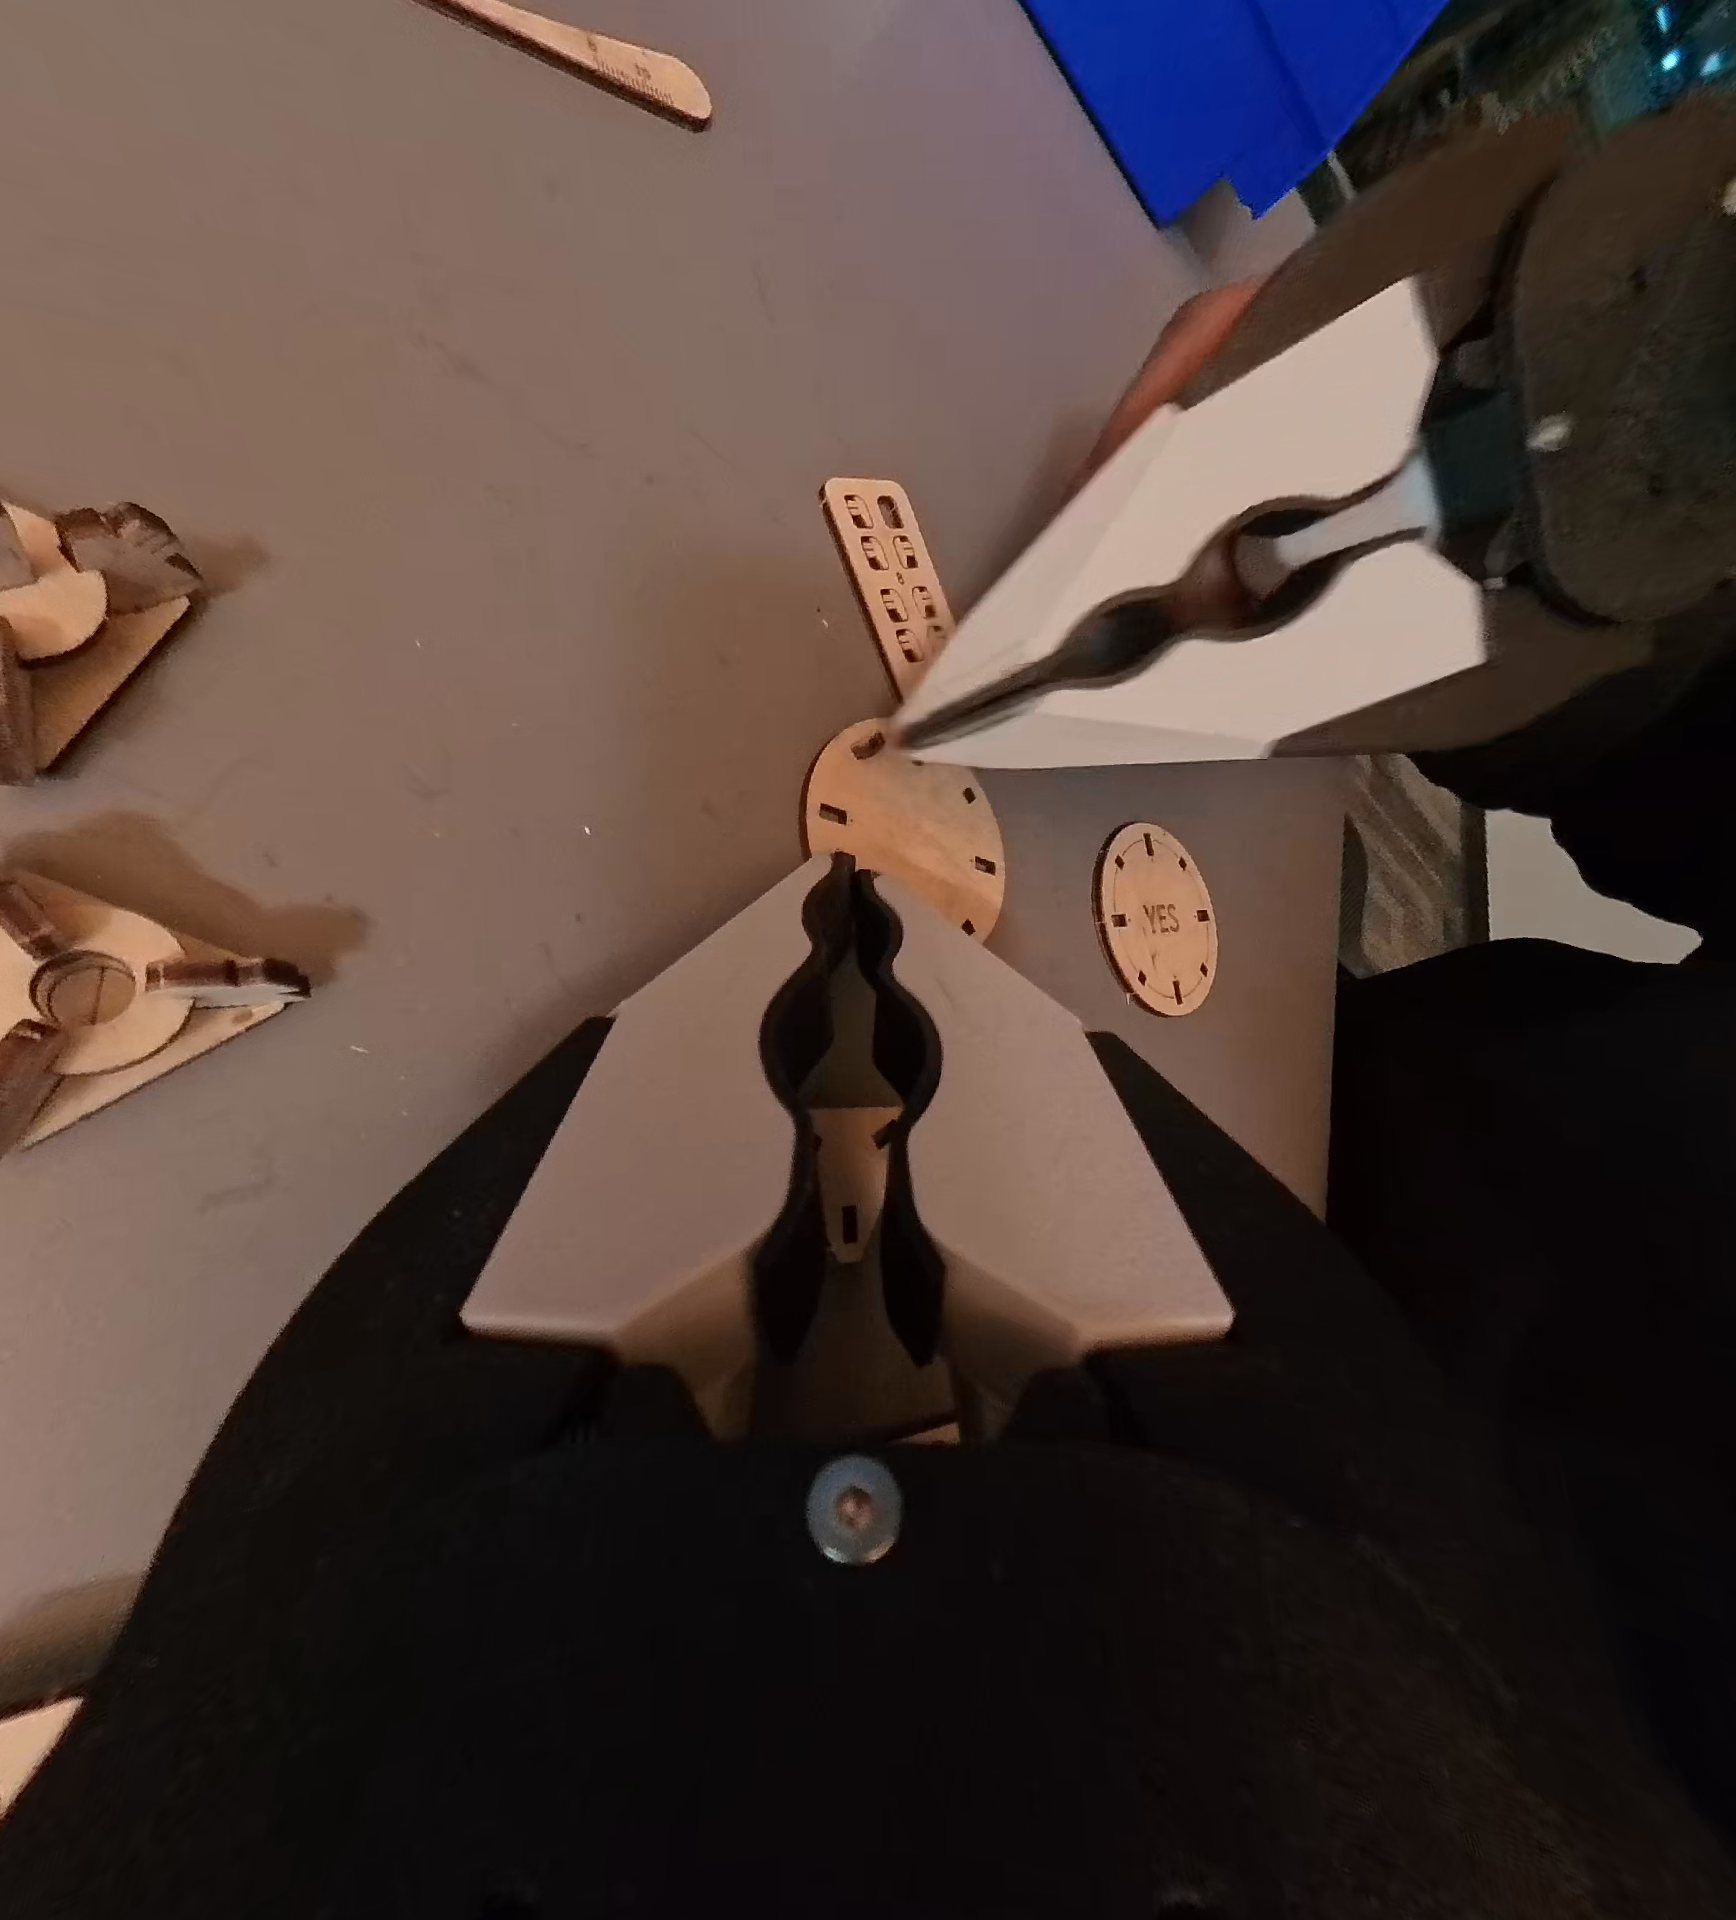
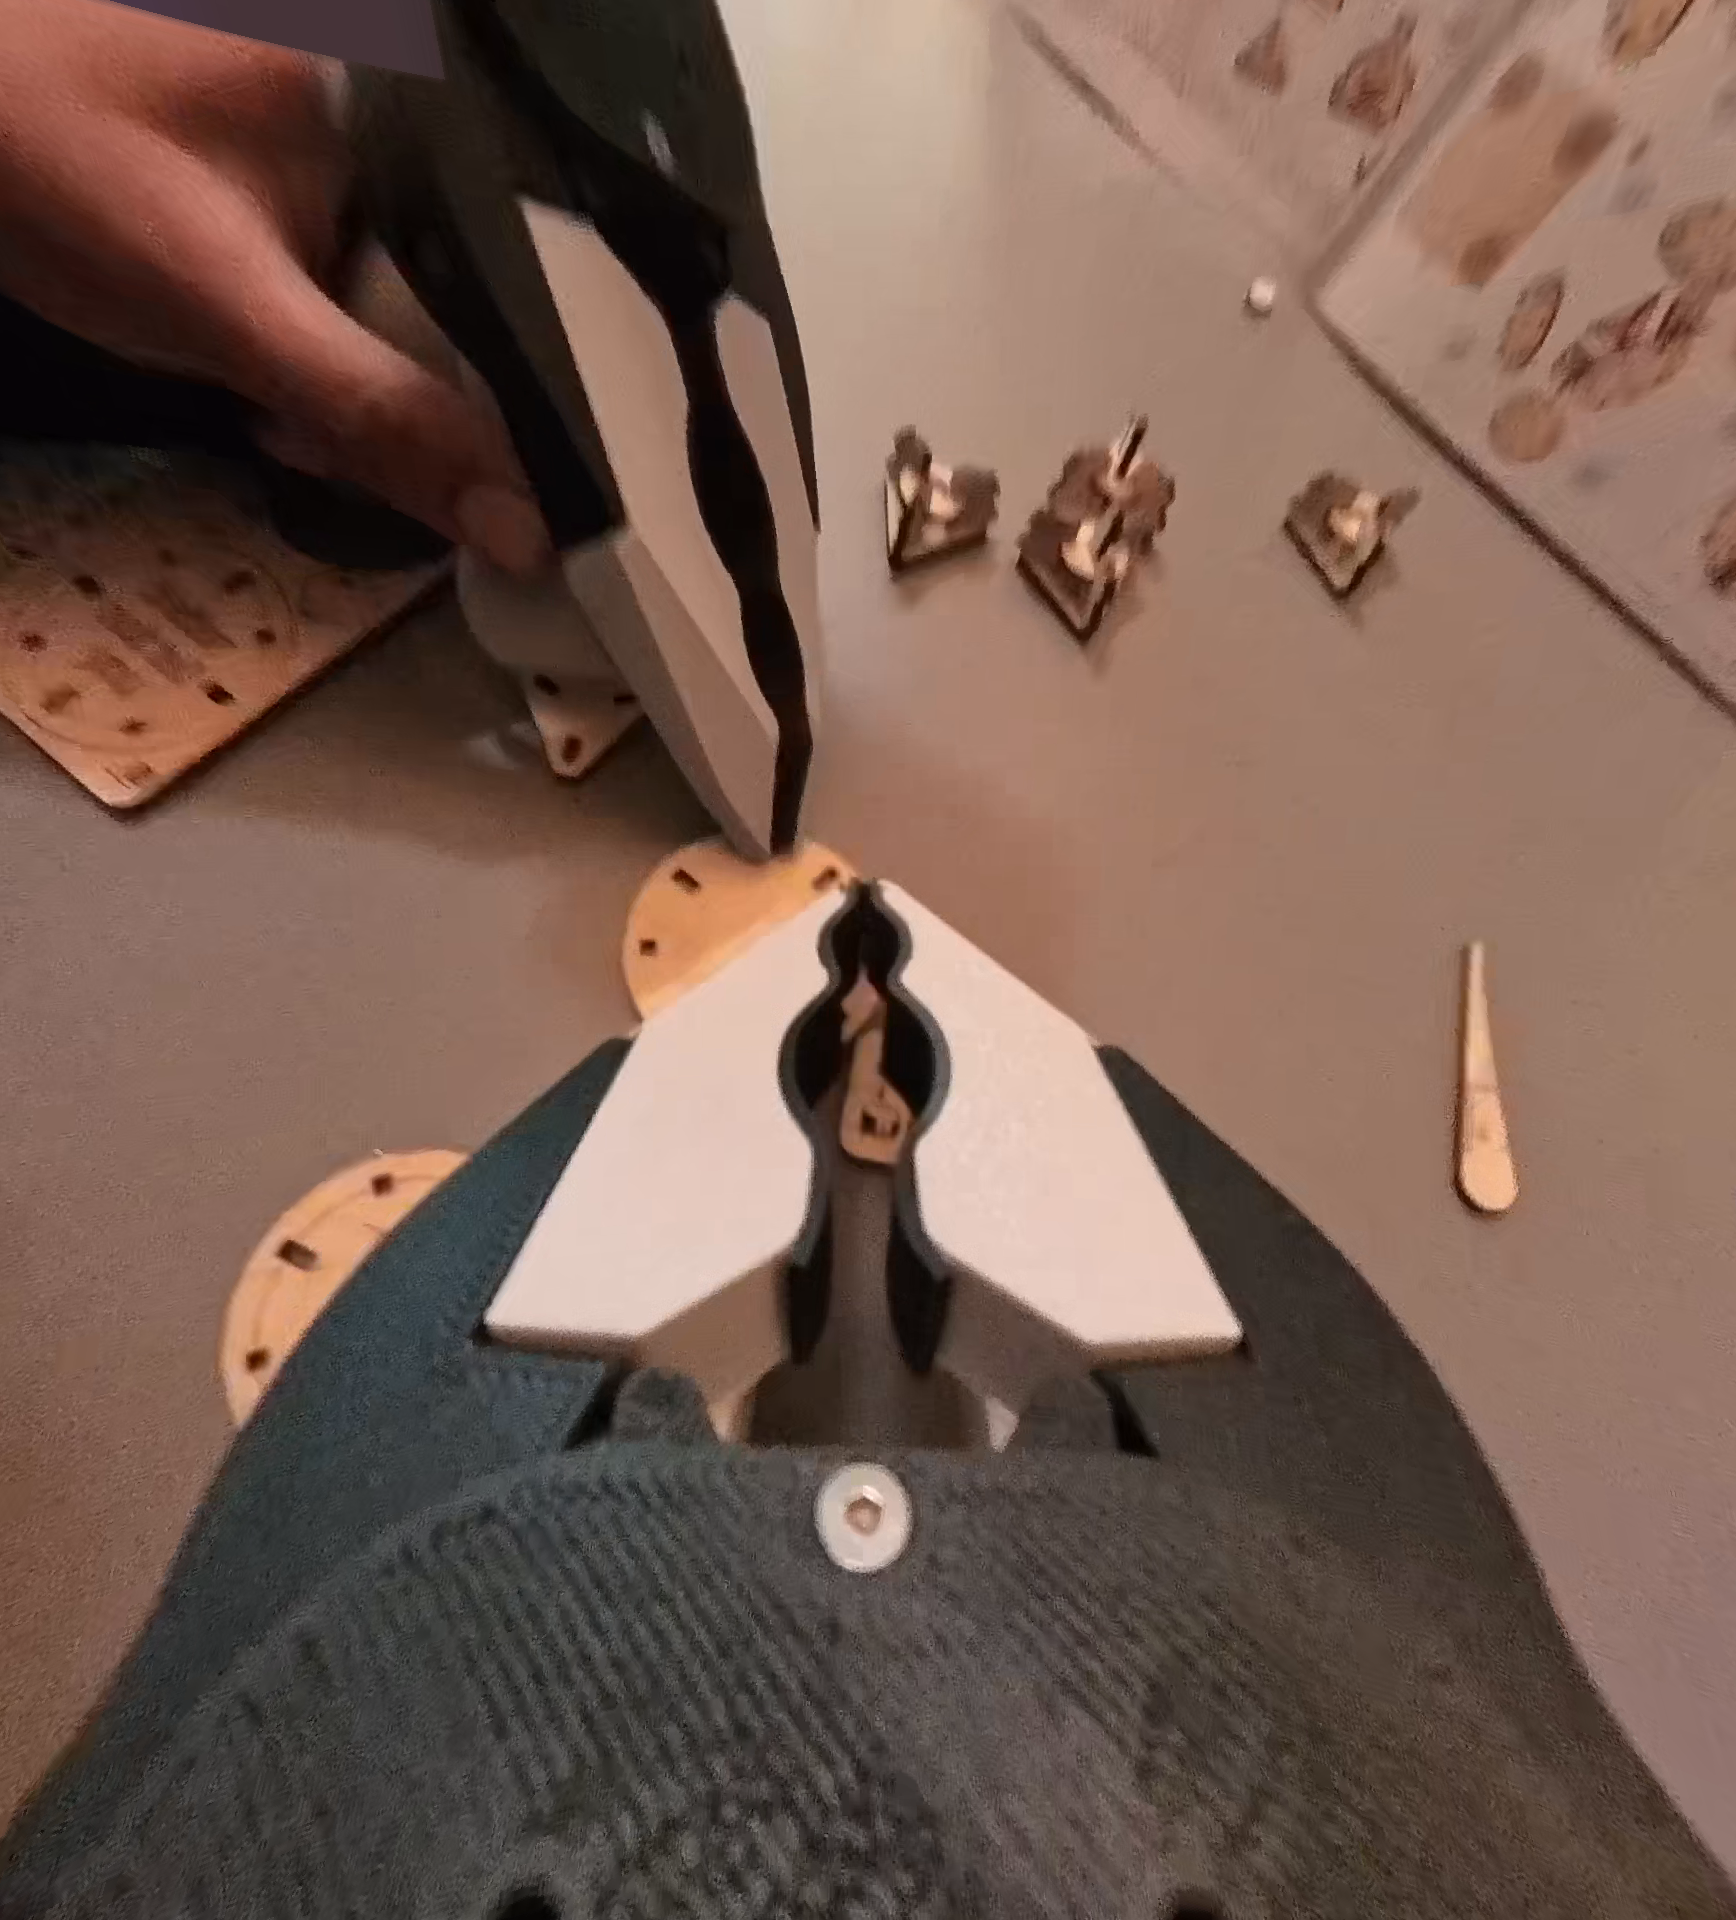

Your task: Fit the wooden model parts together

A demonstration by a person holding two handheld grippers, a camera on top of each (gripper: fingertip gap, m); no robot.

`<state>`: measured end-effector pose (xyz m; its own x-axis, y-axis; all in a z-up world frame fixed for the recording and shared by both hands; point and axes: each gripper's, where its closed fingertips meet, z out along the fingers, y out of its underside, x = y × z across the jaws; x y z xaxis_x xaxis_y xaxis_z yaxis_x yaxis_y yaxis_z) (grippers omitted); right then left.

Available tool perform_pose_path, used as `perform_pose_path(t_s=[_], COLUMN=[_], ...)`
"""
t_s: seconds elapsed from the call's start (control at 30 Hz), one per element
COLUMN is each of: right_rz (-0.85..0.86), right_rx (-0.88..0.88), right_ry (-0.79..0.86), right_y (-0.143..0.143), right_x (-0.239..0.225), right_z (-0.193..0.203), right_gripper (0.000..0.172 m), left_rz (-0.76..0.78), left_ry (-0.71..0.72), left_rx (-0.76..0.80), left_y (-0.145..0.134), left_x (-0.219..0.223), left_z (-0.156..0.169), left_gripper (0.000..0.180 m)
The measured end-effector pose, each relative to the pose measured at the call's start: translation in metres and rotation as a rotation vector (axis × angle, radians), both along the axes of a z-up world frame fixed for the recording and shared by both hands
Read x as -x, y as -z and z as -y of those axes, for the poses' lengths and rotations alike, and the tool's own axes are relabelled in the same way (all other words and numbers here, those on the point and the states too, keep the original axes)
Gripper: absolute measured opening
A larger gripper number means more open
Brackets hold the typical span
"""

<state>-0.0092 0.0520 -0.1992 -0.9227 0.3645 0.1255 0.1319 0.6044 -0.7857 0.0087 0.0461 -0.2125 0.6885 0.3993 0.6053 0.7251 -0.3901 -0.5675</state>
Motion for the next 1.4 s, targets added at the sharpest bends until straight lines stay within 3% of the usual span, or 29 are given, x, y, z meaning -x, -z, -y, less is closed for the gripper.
perform_pose_path(t_s=[0.07,0.2,0.37,0.53,0.63,0.8,0.9,1.07,1.2,1.33,1.4], right_rz=[0.036,-0.022,0.049,0.030,0.032,0.049,0.089,0.047,0.109,0.058,0.091], right_rx=[-0.017,0.046,-0.035,0.044,-0.037,0.063,-0.003,0.058,-0.002,0.065,0.001], right_ry=[0.012,0.028,0.063,0.030,0.037,0.041,0.036,0.057,0.063,0.062,0.059], right_y=[0.008,-0.012,0.011,-0.007,0.009,-0.010,0.009,-0.009,0.009,-0.012,0.003], right_x=[0.001,0.004,0.008,0.000,0.002,0.004,0.002,0.006,0.006,0.008,0.006], right_z=[-0.002,-0.002,-0.010,-0.003,-0.006,-0.001,-0.003,-0.001,-0.003,0.000,-0.001], right_gripper=[0.000,0.000,0.000,0.000,0.000,0.000,0.000,0.000,0.000,0.000,0.000], left_rz=[-0.003,0.008,-0.008,0.008,-0.003,0.008,-0.001,0.006,-0.006,0.006,0.000], left_ry=[0.000,-0.001,-0.001,-0.002,-0.002,-0.002,-0.002,-0.002,-0.002,-0.002,-0.002], left_rx=[0.002,-0.005,0.005,-0.005,0.002,-0.005,0.001,-0.004,0.004,-0.004,0.000], left_y=[0.000,0.000,0.000,0.000,0.000,0.000,0.000,0.000,0.000,0.000,0.000], left_x=[0.000,0.000,0.000,0.000,0.000,0.000,0.000,0.000,0.000,0.000,0.000], left_z=[0.000,0.000,0.000,0.000,0.000,0.000,0.000,0.000,0.000,0.000,0.000], left_gripper=[0.000,0.000,0.000,0.000,0.000,0.000,0.000,0.000,0.000,0.000,0.000])
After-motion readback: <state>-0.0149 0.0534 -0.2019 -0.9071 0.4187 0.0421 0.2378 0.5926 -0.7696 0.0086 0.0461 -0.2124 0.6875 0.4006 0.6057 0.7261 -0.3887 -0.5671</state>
